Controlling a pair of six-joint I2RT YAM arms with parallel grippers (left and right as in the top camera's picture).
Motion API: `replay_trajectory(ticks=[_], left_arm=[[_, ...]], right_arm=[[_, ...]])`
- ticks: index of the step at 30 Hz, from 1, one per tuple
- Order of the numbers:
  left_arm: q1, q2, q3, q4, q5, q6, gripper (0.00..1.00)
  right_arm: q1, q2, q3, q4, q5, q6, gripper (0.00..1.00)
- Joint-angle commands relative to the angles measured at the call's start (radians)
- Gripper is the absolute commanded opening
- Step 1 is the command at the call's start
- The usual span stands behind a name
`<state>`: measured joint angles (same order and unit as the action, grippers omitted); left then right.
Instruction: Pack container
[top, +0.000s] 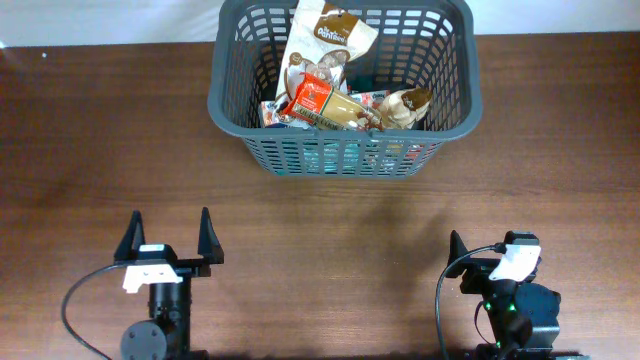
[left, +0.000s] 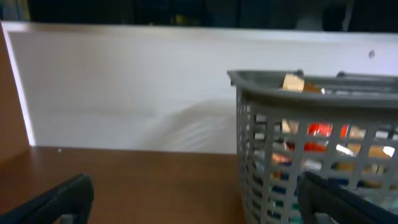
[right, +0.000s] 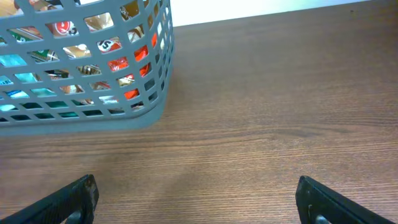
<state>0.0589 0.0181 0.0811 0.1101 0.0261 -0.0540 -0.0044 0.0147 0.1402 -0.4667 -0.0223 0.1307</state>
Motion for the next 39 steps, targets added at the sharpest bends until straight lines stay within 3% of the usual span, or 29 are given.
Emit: replay_trajectory(ticks=[1, 20, 39], left_arm=[[-0.005, -0.013, -0.042, 0.016, 0.01, -0.014, 0.99], [-0.005, -0.013, -0.049, -0.236, -0.023, -0.013, 0.99], [-0.005, -0.013, -0.049, -0.238, -0.023, -0.013, 0.99]], right_arm=[[0.01, -0.011, -0.007, 0.0, 0.016, -0.002, 0.99], [0.01, -0.011, -0.007, 0.0, 0.016, -0.002, 0.99], [0.01, -0.011, -0.007, 0.0, 0.016, -0.002, 0.99]])
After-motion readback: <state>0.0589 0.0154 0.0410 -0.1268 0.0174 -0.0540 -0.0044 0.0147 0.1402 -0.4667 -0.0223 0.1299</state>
